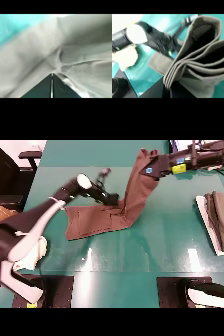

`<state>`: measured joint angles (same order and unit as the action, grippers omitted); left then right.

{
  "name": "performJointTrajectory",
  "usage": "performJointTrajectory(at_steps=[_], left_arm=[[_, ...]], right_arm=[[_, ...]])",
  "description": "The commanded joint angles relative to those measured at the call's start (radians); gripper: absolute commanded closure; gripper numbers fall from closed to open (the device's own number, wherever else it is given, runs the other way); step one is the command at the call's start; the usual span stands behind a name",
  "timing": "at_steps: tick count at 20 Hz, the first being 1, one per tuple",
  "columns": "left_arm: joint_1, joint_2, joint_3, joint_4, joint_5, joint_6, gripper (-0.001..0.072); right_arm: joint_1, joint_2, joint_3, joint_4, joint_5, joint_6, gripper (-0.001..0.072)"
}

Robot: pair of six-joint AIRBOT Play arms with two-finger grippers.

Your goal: Fold the shirts.

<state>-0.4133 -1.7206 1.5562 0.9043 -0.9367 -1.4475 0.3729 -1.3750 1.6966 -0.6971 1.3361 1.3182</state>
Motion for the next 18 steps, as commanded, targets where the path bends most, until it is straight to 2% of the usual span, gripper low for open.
performJointTrajectory(at_steps=[1, 5, 6, 8, 9, 13, 15, 18], left_arm=[[0.161, 0.19, 0.001, 0.06, -0.041, 0.016, 0.0678], [0.362, 0.444, 0.001, 0.172, -0.044, 0.015, 0.0677], [0.402, 0.491, 0.001, 0.195, -0.045, 0.015, 0.0677], [0.463, 0.554, 0.001, 0.216, -0.051, 0.015, 0.0678], [0.485, 0.57, 0.001, 0.216, -0.061, 0.015, 0.0677], [0.512, 0.583, 0.0, 0.219, -0.127, 0.015, 0.0677], [0.512, 0.583, 0.0, 0.216, -0.137, 0.015, 0.0677], [0.51, 0.583, 0.0, 0.213, -0.158, 0.015, 0.0678]], right_arm=[[0.146, -0.017, 0.005, 0.005, -0.155, 0.0, 0.0696], [0.389, -0.17, 0.005, 0.142, -0.349, -0.102, 0.0684], [0.44, -0.217, 0.005, 0.156, -0.392, -0.14, 0.0587], [0.518, -0.297, 0.005, 0.145, -0.446, -0.205, 0.0251], [0.533, -0.323, 0.005, 0.139, -0.437, -0.205, 0.0188], [0.457, -0.314, -0.026, -0.051, -0.305, -0.142, 0.0191], [0.364, -0.256, -0.124, -0.123, -0.277, -0.108, 0.0191], [0.178, -0.159, -0.33, -0.198, -0.276, -0.004, 0.019]])
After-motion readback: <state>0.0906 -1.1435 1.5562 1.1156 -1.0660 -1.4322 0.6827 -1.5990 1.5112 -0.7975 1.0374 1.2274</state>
